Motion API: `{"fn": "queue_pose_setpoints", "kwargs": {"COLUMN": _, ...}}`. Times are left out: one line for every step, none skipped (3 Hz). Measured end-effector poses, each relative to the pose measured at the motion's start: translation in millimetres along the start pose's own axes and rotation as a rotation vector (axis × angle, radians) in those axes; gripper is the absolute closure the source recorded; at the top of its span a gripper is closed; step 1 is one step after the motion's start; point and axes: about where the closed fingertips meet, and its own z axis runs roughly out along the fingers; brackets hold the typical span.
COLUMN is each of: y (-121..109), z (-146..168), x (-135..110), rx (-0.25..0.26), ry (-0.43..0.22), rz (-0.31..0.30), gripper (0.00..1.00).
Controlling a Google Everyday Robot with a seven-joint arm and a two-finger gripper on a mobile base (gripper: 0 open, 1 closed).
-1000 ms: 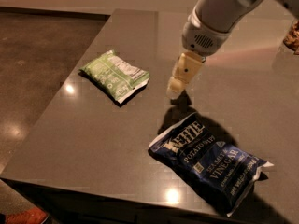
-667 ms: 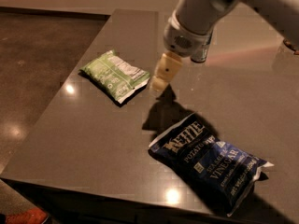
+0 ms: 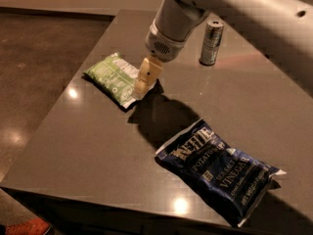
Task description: Pick green jalapeno chip bag
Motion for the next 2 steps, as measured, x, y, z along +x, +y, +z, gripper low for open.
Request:
{"fn": "queue_pose_setpoints", "kwargs": {"y": -10.0, "z": 29.3, "x": -13.1, "rx": -0.004, "ry": -0.009, "rz": 0.038, "gripper": 0.0}}
{"fn": "queue_pose_setpoints", "kwargs": {"y": -14.9, "z": 44.5, "x": -18.3, "rx": -0.007, "ry": -0.009, "rz": 0.064, "gripper": 0.0}}
